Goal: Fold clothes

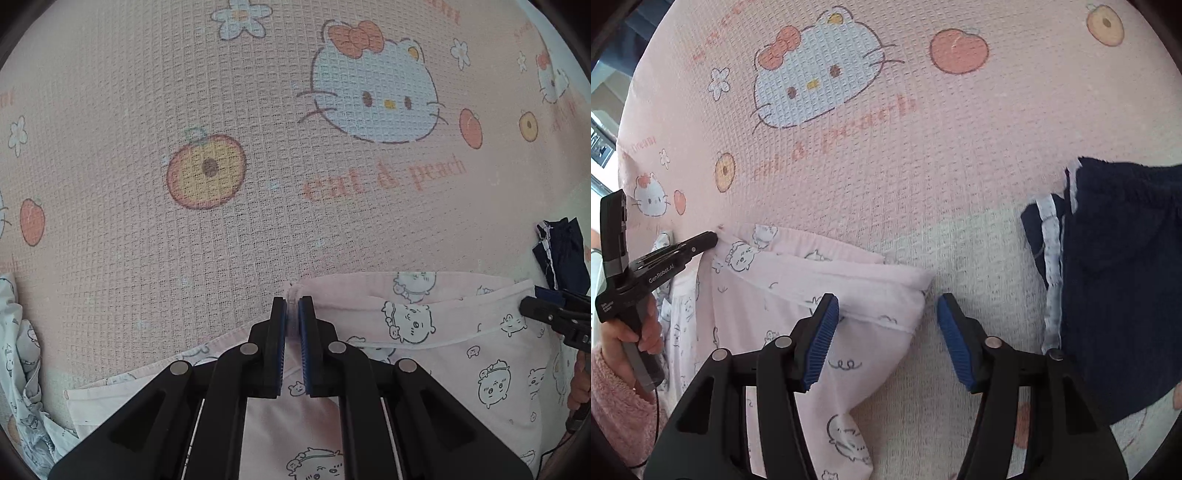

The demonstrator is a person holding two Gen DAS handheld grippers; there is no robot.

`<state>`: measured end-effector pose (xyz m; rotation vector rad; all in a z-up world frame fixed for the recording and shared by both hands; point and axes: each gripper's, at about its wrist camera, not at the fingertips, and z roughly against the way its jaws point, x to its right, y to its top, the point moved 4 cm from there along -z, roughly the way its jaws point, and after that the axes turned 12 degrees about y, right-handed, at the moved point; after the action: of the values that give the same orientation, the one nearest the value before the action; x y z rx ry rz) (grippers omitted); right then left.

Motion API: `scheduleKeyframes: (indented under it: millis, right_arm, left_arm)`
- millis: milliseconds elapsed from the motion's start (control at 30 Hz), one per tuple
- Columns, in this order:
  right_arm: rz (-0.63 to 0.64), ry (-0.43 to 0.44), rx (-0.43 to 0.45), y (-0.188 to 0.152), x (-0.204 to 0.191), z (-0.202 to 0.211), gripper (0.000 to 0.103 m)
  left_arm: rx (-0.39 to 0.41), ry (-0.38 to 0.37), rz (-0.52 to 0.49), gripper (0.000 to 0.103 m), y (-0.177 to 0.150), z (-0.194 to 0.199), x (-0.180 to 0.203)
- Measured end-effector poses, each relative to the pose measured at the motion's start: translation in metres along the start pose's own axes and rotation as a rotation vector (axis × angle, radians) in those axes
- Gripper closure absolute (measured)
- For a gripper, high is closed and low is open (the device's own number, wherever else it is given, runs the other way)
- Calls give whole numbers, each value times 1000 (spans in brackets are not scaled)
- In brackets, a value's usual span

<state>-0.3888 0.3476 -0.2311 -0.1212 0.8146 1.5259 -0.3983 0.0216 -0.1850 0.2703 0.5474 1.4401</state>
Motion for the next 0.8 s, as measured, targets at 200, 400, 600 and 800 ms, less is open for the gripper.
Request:
scheduleKeyframes:
  millis: [200, 400, 600, 800]
  right_arm:
    - [-7, -42, 75, 5, 2, 24, 98]
    - [-9, -92, 262, 5, 13, 94, 99]
    - [-168, -189, 150, -5, 67, 55, 99]
    - [-133, -251, 230, 0, 52, 75, 79]
  left_arm:
    - [32, -124, 31, 95, 24, 9, 13]
    - [71, -276, -43, 95, 51, 12, 66]
    - [-28, -283, -152, 92, 56, -33, 110]
    - [17, -372, 44, 75, 63, 7, 54]
